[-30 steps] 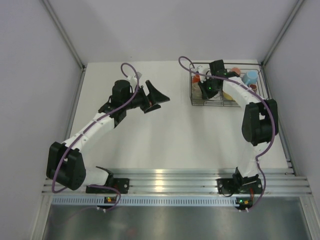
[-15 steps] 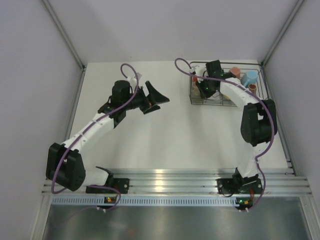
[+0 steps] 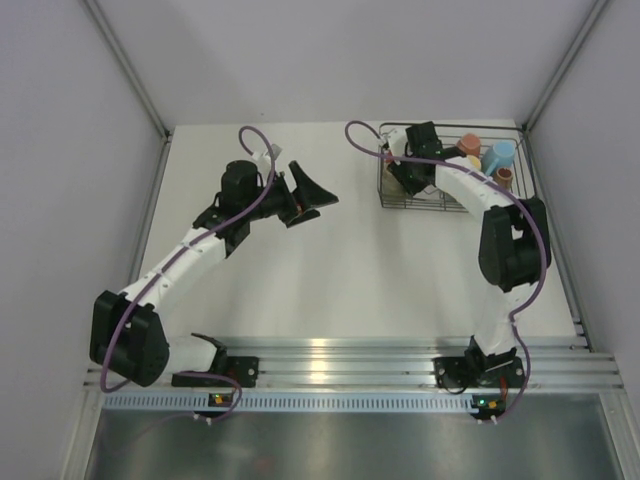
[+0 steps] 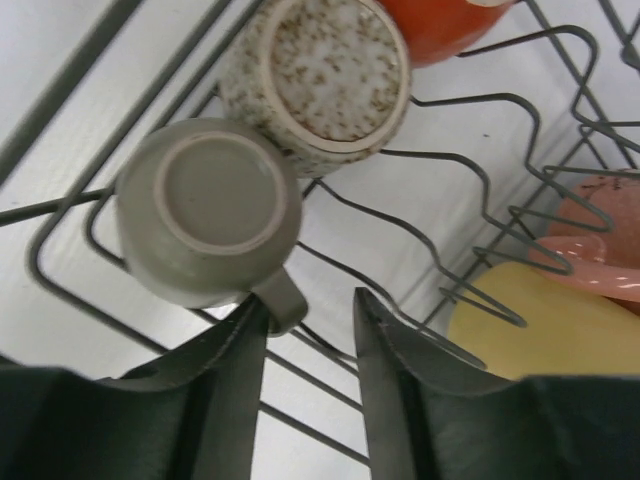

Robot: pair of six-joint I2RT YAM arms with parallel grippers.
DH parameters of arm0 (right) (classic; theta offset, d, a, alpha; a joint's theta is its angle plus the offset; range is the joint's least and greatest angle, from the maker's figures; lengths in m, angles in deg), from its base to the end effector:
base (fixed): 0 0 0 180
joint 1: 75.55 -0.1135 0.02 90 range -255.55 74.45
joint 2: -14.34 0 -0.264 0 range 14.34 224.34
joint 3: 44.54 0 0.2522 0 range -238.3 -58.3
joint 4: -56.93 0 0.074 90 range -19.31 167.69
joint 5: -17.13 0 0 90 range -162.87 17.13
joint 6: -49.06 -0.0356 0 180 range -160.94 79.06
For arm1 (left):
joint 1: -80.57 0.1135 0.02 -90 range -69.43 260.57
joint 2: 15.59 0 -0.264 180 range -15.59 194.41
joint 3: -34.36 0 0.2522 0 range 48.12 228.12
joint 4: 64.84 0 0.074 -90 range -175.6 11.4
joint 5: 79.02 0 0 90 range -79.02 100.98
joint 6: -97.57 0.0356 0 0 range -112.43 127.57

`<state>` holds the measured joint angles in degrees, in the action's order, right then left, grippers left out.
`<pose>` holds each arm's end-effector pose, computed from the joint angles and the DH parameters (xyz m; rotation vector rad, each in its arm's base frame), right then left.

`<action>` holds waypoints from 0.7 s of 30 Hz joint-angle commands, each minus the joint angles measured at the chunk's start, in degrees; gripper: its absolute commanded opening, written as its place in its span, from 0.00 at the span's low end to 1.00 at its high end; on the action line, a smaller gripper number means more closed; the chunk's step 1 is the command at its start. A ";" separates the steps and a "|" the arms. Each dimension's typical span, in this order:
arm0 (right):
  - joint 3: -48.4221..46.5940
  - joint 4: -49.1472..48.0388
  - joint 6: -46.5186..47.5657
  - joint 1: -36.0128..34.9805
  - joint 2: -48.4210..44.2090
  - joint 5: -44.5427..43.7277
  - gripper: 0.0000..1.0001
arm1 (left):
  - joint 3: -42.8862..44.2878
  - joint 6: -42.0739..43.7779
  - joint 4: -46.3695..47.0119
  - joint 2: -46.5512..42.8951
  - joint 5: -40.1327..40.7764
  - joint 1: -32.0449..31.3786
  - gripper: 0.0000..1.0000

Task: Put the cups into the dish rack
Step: Place the cup upside down on the dish rack

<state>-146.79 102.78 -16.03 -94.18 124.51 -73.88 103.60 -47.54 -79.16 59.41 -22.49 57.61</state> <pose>0.4035 0.1354 0.2382 -0.9243 2.3340 -0.0671 0.2686 -0.1351 0.3076 -0.1578 2.1472 -1.4198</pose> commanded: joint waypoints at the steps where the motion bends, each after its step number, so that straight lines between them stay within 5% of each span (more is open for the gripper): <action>1: 2.27 -0.28 0.23 -0.44 2.77 -3.64 0.42 | -0.38 0.97 0.82 -2.14 0.08 -0.15 0.98; 6: 2.97 -0.54 -0.38 -0.35 0.66 -2.76 0.50 | -0.29 1.23 0.82 -2.23 0.08 -0.07 0.98; 21: 3.06 3.85 -2.49 -0.26 -6.55 0.66 0.51 | -0.55 1.06 0.82 -1.70 -0.28 -0.07 0.98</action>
<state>-144.19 101.52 -17.23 -94.03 121.23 -75.78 103.36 -47.52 -79.23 59.15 -22.54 57.61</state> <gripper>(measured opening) 0.508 0.982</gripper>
